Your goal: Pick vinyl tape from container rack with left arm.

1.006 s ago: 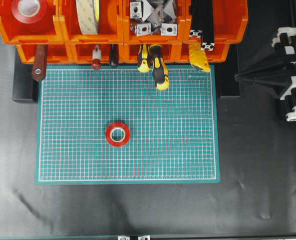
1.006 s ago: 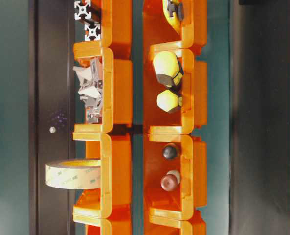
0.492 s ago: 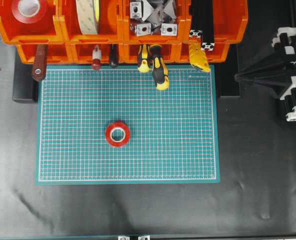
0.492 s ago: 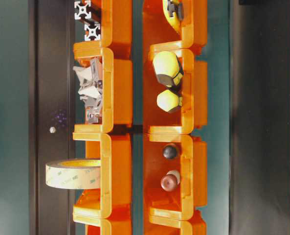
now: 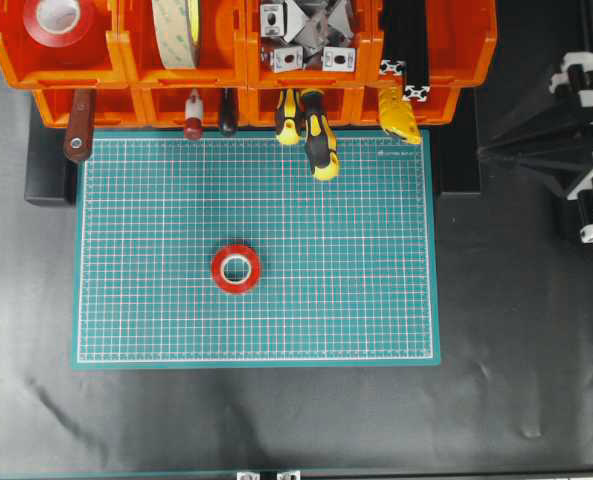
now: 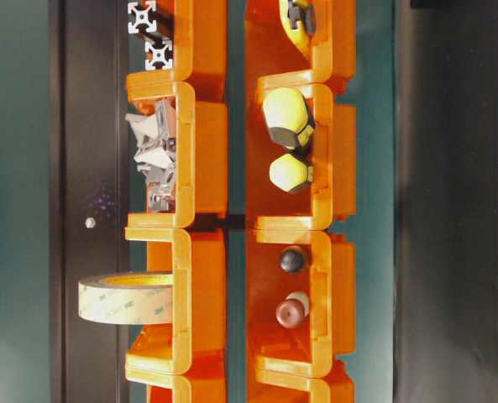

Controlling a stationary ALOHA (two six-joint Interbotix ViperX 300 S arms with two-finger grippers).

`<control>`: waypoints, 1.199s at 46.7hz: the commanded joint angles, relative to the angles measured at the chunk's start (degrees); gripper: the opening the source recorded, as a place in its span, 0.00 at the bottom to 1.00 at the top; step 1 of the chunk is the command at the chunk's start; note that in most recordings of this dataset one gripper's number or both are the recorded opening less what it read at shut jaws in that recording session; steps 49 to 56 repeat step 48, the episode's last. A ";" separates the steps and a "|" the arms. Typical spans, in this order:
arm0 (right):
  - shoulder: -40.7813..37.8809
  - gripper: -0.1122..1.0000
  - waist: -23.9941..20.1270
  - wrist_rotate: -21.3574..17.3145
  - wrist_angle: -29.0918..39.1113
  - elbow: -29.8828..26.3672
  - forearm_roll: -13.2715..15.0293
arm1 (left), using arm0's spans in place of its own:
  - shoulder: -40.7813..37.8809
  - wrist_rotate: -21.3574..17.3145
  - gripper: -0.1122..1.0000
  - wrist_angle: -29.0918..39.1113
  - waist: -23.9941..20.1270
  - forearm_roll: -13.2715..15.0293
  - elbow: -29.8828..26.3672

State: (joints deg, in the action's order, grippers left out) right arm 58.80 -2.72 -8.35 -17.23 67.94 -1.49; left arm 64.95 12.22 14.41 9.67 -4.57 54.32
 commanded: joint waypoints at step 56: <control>0.53 0.11 0.00 1.05 -0.79 -0.53 0.18 | -0.88 -0.44 0.89 -10.28 -0.18 0.09 3.69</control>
